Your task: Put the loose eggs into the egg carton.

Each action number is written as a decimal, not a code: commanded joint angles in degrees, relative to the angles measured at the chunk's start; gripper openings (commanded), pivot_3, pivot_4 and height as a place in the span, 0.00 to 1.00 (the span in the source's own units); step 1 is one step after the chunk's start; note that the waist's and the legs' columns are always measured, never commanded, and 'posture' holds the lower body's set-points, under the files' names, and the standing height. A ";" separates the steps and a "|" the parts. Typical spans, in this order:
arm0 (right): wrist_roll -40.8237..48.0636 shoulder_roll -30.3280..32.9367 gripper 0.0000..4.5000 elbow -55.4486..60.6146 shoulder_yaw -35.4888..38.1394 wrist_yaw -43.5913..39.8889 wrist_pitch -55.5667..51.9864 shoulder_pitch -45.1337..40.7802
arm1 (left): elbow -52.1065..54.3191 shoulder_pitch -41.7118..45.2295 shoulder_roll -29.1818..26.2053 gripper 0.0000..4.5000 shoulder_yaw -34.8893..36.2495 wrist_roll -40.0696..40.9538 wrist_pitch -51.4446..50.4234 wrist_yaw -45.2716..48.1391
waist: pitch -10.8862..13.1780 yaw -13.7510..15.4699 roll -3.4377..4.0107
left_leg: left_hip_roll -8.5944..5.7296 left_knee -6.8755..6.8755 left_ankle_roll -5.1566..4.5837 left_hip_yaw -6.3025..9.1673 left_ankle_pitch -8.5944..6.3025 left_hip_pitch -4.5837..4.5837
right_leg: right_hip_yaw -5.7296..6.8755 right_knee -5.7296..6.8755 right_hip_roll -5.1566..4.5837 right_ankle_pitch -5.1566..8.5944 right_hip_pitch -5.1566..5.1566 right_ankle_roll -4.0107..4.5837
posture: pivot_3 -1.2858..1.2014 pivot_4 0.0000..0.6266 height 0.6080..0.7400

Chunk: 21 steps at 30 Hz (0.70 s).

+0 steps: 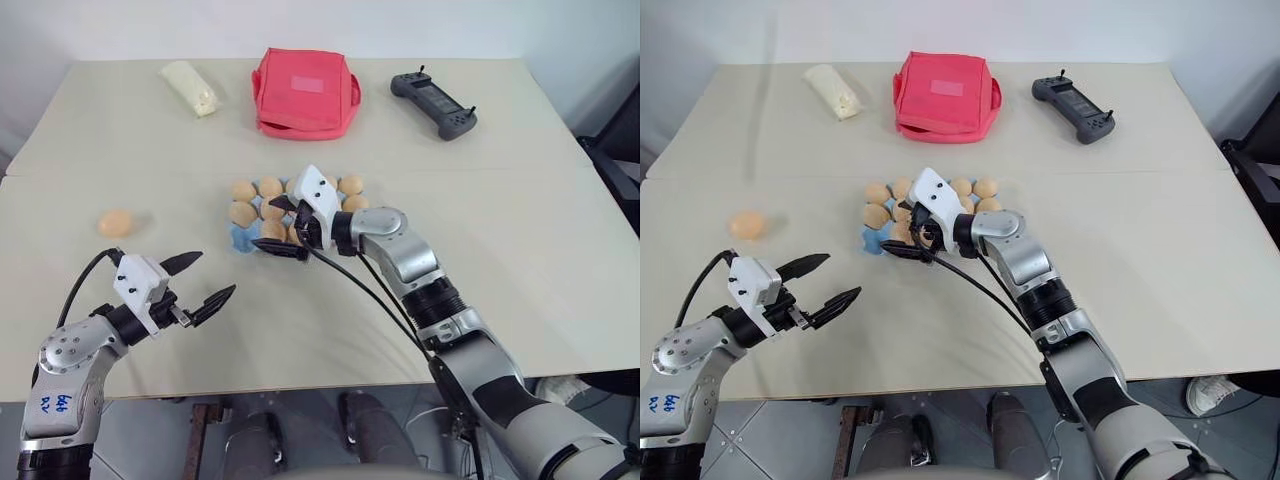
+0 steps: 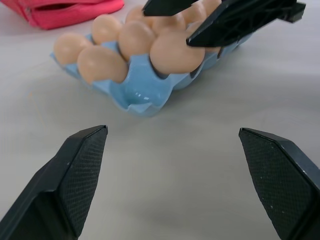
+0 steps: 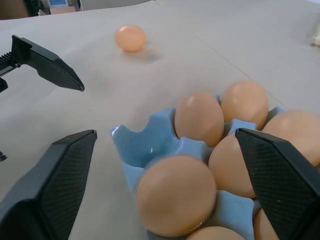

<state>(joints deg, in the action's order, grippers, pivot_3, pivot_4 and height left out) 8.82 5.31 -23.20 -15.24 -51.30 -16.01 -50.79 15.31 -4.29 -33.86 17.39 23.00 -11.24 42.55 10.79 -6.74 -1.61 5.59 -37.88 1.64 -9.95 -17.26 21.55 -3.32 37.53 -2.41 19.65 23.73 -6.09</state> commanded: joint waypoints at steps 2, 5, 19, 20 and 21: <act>3.62 4.25 0.99 8.59 2.63 -5.79 4.36 3.71 | 1.98 -1.84 0.07 1.00 3.41 1.45 0.64 -1.27 | 0.00 0.07 -0.01 | 0.01 0.02 0.04 0.02 -0.04 0.00 | 0.03 -0.04 -0.01 0.00 0.00 0.00 | 0.52 0.24 1.00; 7.48 7.63 0.99 11.08 5.21 -11.69 9.77 8.19 | 1.17 -3.38 0.06 1.00 5.44 1.44 1.46 -1.80 | -0.01 0.32 -0.02 | 0.01 0.04 0.08 0.04 -0.11 0.00 | 0.06 -0.11 -0.01 0.00 -0.02 0.00 | 0.52 0.24 1.00; 15.88 18.32 0.99 9.97 13.68 -23.50 15.06 18.25 | -9.22 -14.57 5.16 1.00 25.17 4.33 6.93 -7.97 | 0.01 -0.44 -0.05 | 0.06 0.11 -0.05 -0.14 -0.23 -0.14 | 0.05 -0.38 -0.07 0.03 -0.13 0.06 | 0.52 0.24 1.00; 16.00 18.68 0.99 9.56 14.19 -23.75 15.70 18.49 | -10.03 -14.75 5.43 1.00 26.03 4.61 7.16 -8.41 | 0.01 -0.44 -0.05 | 0.06 0.11 -0.05 -0.15 -0.23 -0.14 | 0.05 -0.41 -0.08 0.03 -0.14 0.06 | 0.52 0.24 1.00; 16.34 18.85 0.99 9.29 14.79 -23.85 16.15 18.63 | -10.71 -14.75 5.56 1.00 26.58 4.70 7.46 -8.73 | 0.01 -0.42 -0.05 | 0.07 0.11 -0.06 -0.15 -0.24 -0.14 | 0.05 -0.42 -0.10 0.03 -0.14 0.06 | 0.52 0.24 1.00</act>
<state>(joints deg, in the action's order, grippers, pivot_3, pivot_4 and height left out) 23.27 23.20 -14.36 -3.04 -74.42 -1.06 -32.27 5.12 -18.37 -28.56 41.17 26.23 -5.32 34.64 10.80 -7.16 -1.66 5.66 -37.77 1.56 -10.10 -17.51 21.41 -3.27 37.10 -2.53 19.67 23.57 -6.03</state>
